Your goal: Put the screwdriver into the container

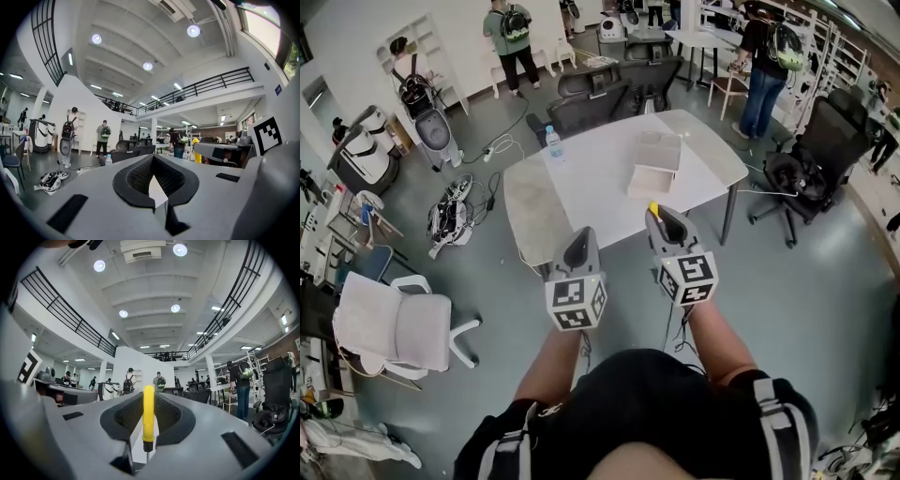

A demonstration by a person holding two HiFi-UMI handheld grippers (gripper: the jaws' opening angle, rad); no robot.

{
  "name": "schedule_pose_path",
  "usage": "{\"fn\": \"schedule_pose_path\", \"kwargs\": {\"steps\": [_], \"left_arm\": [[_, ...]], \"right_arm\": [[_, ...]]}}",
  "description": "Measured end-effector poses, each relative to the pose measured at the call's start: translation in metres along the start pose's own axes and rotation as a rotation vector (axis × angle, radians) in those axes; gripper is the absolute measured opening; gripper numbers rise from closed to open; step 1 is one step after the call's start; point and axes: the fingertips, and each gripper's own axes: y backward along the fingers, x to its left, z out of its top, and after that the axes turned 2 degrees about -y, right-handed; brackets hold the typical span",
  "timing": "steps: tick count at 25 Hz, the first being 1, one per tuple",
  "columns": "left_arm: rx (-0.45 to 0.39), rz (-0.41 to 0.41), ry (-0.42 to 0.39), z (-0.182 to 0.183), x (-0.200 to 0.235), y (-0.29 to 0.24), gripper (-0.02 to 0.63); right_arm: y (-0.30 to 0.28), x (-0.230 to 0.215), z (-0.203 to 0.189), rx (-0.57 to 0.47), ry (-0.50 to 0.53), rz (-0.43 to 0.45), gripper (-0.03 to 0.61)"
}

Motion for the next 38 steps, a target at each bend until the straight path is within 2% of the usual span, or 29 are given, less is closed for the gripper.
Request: {"fn": "schedule_pose_path", "kwargs": {"steps": [11,19,28,38], "left_arm": [[0.014,-0.052,-0.007,-0.014,0.033,0.003,0.003],[0.023,-0.028,0.001,-0.02,0.052,-0.012,0.003],[0.022,0.013,-0.005,-0.018,0.051,-0.074,0.003],[0.018,0.059,-0.01,-0.007,0.042,-0.189,0.003]], "right_arm": [[-0.02,0.037,-0.013,0.009,0.005,-0.022,0.067],[-0.036,0.031,-0.019,0.006,0.006,-0.024,0.067],[-0.087,-0.013,-0.019,-0.008,0.009,0.026,0.067],[-0.166,-0.103,-0.02,-0.005,0.011,0.081,0.066]]}}
